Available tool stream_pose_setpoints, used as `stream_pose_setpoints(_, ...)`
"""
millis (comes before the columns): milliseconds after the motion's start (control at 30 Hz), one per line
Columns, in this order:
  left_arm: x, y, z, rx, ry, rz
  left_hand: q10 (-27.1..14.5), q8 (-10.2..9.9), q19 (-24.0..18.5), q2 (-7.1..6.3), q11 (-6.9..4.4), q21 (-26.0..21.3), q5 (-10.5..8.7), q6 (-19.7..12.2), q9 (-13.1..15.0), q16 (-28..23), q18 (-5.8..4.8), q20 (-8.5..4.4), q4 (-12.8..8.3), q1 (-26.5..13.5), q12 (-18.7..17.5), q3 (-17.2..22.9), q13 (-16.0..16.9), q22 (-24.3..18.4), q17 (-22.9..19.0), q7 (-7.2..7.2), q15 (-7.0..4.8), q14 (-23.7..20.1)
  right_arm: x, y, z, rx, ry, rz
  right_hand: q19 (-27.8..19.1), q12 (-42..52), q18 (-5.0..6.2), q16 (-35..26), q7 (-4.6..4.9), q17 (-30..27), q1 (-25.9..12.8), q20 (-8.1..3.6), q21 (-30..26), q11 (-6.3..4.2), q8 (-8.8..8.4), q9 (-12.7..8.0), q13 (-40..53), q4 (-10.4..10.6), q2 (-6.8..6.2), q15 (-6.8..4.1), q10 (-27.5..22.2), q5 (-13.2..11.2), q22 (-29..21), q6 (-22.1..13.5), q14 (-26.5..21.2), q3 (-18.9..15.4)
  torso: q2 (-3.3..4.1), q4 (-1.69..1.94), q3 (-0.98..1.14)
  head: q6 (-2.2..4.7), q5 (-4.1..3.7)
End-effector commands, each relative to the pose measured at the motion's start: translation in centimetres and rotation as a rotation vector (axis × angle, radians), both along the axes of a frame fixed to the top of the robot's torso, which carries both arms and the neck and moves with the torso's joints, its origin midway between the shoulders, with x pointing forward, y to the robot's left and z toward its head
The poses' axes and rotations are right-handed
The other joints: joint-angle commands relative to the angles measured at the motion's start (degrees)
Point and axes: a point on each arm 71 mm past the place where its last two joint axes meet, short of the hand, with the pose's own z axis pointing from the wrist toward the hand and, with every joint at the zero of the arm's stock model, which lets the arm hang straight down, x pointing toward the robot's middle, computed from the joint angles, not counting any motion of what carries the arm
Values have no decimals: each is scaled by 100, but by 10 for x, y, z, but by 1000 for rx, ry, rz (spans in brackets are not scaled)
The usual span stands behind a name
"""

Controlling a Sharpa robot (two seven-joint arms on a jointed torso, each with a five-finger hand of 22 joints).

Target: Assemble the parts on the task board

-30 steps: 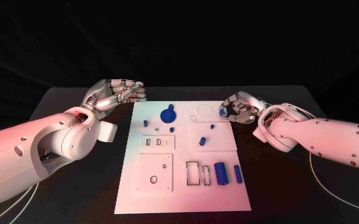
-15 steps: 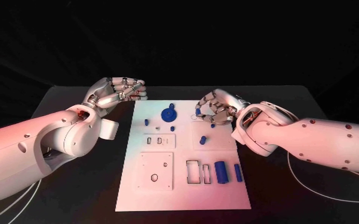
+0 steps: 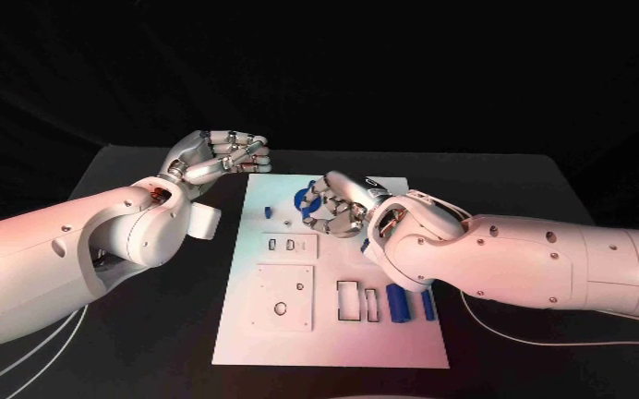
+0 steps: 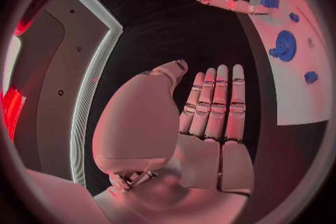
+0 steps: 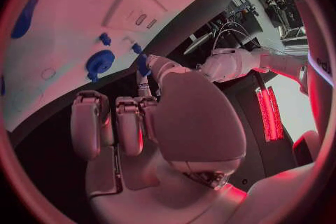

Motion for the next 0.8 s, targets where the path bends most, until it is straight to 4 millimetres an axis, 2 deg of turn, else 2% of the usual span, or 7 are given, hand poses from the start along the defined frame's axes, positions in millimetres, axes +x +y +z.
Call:
stream_pose_setpoints(33,0,-3,0,-10,2,-20,42,-27,36,-17,-1,-30,-26,-17,3,-39,80,23,0,-33,-28,24,8,-7,9,13,29,-25,-1,6,-8,-75,-17,-3,42,1,-62,15,-173,1237,-45,-53,5,-41,355,286,1047,-12,0,-39,301,19,820,143,531,34,-6,3,-7,-23,46)
stream_pose_setpoints(267,-1,-3,0,-10,4,-22,47,-24,39,-16,-4,-32,-26,-12,4,-40,80,23,-3,-34,-25,31,9,-7,13,8,27,-21,-5,18,-24,-106,0,11,48,30,-64,18,-180,1252,-94,-58,12,-48,378,300,1076,-10,-34,-45,321,17,829,152,534,44,0,13,-4,-55,81)
stream_pose_setpoints(433,-1,-2,0,-9,5,-21,47,-24,39,-16,-4,-32,-26,-12,4,-40,80,23,-3,-34,-25,31,9,-7,13,8,27,-21,-9,24,-32,-116,2,24,53,31,-65,19,-182,1255,-121,-61,17,-50,385,305,1078,-3,-45,-47,322,17,833,150,535,49,13,-10,8,-79,140)
stream_pose_setpoints(800,-1,-2,0,-9,7,-23,47,-24,39,-16,-4,-32,-26,-12,4,-40,80,23,-3,-34,-25,31,9,-7,13,8,27,-21,-10,25,-40,-138,-1,22,52,32,-64,18,-185,1252,-185,-66,11,-53,397,314,1080,11,-83,-52,324,15,832,141,534,53,1,0,5,-132,153)
